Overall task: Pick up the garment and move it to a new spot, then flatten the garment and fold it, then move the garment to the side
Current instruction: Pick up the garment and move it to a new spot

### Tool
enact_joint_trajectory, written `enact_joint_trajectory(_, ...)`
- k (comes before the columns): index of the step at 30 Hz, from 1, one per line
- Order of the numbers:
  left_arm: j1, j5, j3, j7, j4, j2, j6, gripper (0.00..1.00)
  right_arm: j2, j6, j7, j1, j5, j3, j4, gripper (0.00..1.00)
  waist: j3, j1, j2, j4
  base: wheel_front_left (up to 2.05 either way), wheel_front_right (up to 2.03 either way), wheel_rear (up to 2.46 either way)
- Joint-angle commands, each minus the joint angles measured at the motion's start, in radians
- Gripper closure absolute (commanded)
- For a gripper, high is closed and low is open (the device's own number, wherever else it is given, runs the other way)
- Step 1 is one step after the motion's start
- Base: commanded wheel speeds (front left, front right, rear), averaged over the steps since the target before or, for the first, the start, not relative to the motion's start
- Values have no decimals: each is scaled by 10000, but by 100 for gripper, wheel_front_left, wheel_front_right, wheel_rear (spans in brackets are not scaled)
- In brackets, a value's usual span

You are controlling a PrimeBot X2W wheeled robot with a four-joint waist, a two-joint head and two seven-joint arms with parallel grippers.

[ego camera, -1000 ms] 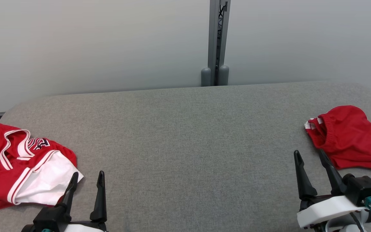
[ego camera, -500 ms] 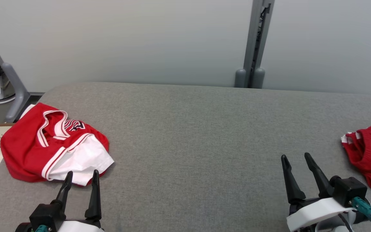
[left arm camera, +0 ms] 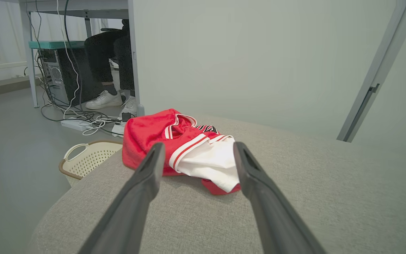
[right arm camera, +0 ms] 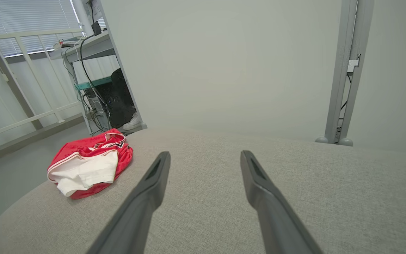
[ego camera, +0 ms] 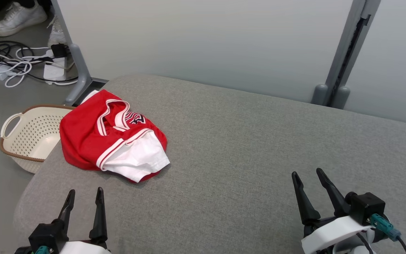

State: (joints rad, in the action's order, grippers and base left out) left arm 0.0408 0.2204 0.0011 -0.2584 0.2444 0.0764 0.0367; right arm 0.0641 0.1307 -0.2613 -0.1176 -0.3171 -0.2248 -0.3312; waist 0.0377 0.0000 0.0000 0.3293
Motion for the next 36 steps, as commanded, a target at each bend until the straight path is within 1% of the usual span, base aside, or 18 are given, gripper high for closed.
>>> enact_joint_trajectory(1, -150, 22, 1, -2, -1, 26, -51, 0, 74, 2, -44, -115, -70, 14, -1, 0, -10, 0, 0, 127, 0, 0, 0)
enact_joint_trajectory(4, -178, 93, -5, 34, -39, 50, -54, 0, 72, 2, -47, -102, -53, -21, -1, 0, -37, 0, 0, 207, 0, 0, 0)
enact_joint_trajectory(7, -444, 382, 8, 298, -211, 4, 60, 0, 93, 2, -49, -166, -7, -58, 109, 0, -193, 0, 0, 224, 0, 0, 0)
enact_joint_trajectory(8, -562, 496, -12, 541, -241, 15, 82, 0, 98, 2, -49, -191, -21, -80, 137, 0, -257, 0, 0, 219, 0, 0, 0)
enact_joint_trajectory(10, -961, 549, -28, 1052, -359, 225, 163, 0, 124, 2, -50, -257, -82, -137, 167, 0, -407, 0, 0, 171, 0, 0, 0)
enact_joint_trajectory(14, -2035, 936, 96, 2512, -387, 623, 294, 0, 251, 2, -50, -472, 42, -300, 249, 0, -751, 0, 0, -104, 0, 0, 0)
enact_joint_trajectory(17, -2859, 1225, 306, 3603, -99, 1109, 324, 0, 293, 2, -50, -677, 103, -392, 290, 0, -1047, 0, 0, -441, 0, 0, 0)
enact_joint_trajectory(19, -3485, 1429, 474, 4115, 240, 1426, 403, 0, 322, 2, -52, -853, 123, -462, 318, 0, -1282, 0, 0, -708, 0, 0, 0)
enact_joint_trajectory(21, -4095, 1713, 689, 4405, 655, 1669, 452, 0, 339, 2, -51, -991, 131, -544, 328, 0, -1529, 0, 0, -993, 0, 0, 0)
enact_joint_trajectory(28, -5911, 2560, 986, 6282, 2980, 2792, 716, 0, 498, 2, -51, -1533, 162, -610, 521, 0, -2389, 0, 0, -2018, 0, 0, 0)
enact_joint_trajectory(29, -5911, 2560, 986, 6282, 2980, 2792, 716, 0, 498, 2, -51, -1533, 162, -610, 521, 0, -2389, 0, 0, -2018, 0, 0, 0)
enact_joint_trajectory(33, -6641, 2988, 911, 7717, 4376, 3256, 803, 0, 563, 2, -51, -1806, 187, -680, 625, 0, -2841, 0, 0, -2507, 0, 0, 0)
enact_joint_trajectory(35, -7069, 3086, 967, 8122, 4887, 3507, 795, 0, 593, 2, -52, -1949, 193, -658, 677, 0, -3054, 0, 0, -2712, 0, 0, 0)
enact_joint_trajectory(36, -7196, 3081, 983, 8223, 5123, 3628, 722, 0, 580, 2, -52, -2006, 189, -654, 687, 0, -3147, 0, 0, -2815, 0, 0, 0)
